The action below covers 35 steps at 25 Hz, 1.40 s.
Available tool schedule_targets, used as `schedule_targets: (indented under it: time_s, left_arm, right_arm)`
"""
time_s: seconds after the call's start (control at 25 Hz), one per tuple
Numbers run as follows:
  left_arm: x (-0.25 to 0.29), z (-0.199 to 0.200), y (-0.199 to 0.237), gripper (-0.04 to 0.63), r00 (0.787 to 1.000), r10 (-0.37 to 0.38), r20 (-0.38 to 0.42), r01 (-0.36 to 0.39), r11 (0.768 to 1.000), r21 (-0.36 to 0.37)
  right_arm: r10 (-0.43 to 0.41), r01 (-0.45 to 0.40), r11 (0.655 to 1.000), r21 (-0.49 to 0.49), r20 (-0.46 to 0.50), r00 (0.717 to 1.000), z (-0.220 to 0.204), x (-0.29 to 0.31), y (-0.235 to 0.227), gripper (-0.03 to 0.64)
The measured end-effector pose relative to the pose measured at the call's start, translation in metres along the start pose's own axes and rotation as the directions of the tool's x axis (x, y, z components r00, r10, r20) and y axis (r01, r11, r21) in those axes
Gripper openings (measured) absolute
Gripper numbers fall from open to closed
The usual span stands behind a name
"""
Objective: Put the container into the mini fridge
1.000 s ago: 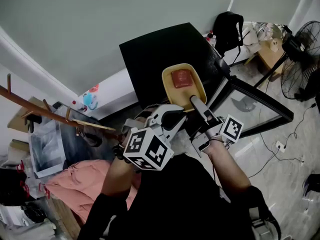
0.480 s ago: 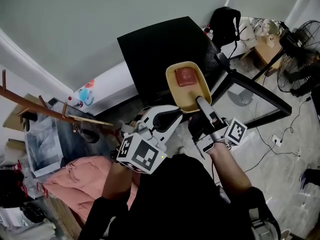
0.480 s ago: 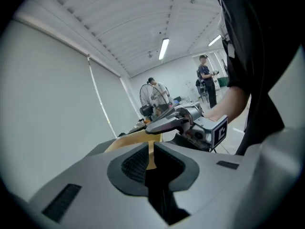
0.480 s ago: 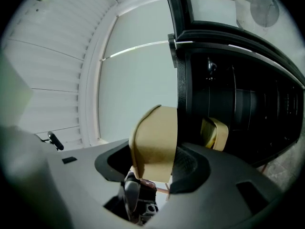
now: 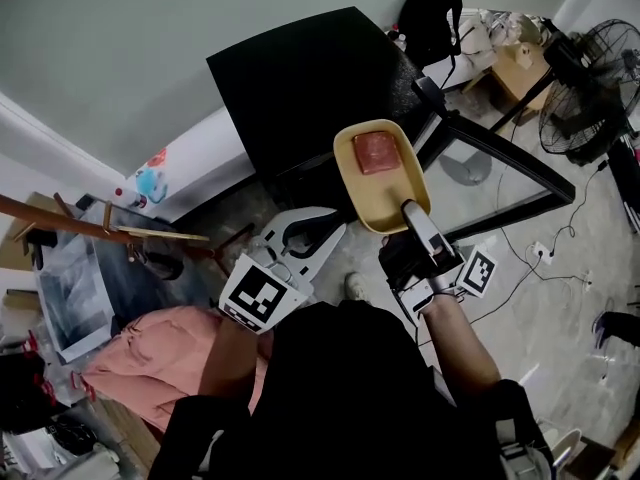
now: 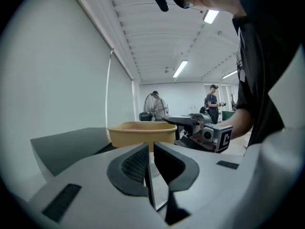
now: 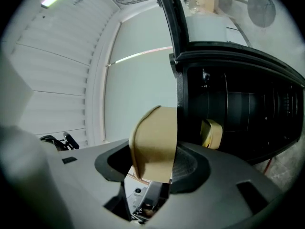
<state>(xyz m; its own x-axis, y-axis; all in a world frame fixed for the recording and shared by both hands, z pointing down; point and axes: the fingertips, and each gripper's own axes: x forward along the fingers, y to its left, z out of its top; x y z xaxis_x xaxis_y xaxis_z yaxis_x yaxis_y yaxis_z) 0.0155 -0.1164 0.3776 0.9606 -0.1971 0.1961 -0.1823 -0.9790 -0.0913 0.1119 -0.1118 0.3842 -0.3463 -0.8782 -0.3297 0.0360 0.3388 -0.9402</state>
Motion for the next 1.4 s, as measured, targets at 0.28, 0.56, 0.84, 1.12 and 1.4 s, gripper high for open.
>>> schedule_targets:
  time_s: [0.28, 0.56, 0.84, 1.12, 1.4]
  left_arm:
    - [0.022, -0.014, -0.013, 0.046, 0.998, -0.056, 0.003, 0.056, 0.997, -0.056]
    - [0.032, -0.031, -0.018, 0.046, 0.997, -0.07, -0.043, 0.066, 0.992, -0.107]
    - [0.03, -0.037, -0.016, 0.046, 0.995, -0.034, -0.095, 0.021, 0.991, -0.129]
    - [0.023, -0.043, -0.004, 0.046, 0.992, 0.022, -0.123, -0.04, 0.989, -0.146]
    - [0.007, -0.046, 0.011, 0.046, 0.984, 0.105, -0.146, -0.128, 0.979, -0.157]
  right_arm:
    - [-0.046, 0.047, 0.998, -0.038, 0.023, 0.999, 0.008, -0.041, -0.008, 0.224]
    - [-0.082, 0.083, 0.994, -0.068, 0.019, 0.996, 0.021, -0.059, -0.046, 0.224]
    - [-0.151, 0.151, 0.988, -0.012, 0.009, 0.988, 0.038, -0.054, -0.099, 0.224]
    - [-0.177, 0.176, 0.984, -0.02, -0.041, 0.983, 0.056, -0.025, -0.133, 0.224]
    - [-0.193, 0.193, 0.981, -0.009, -0.084, 0.978, 0.067, 0.001, -0.156, 0.224]
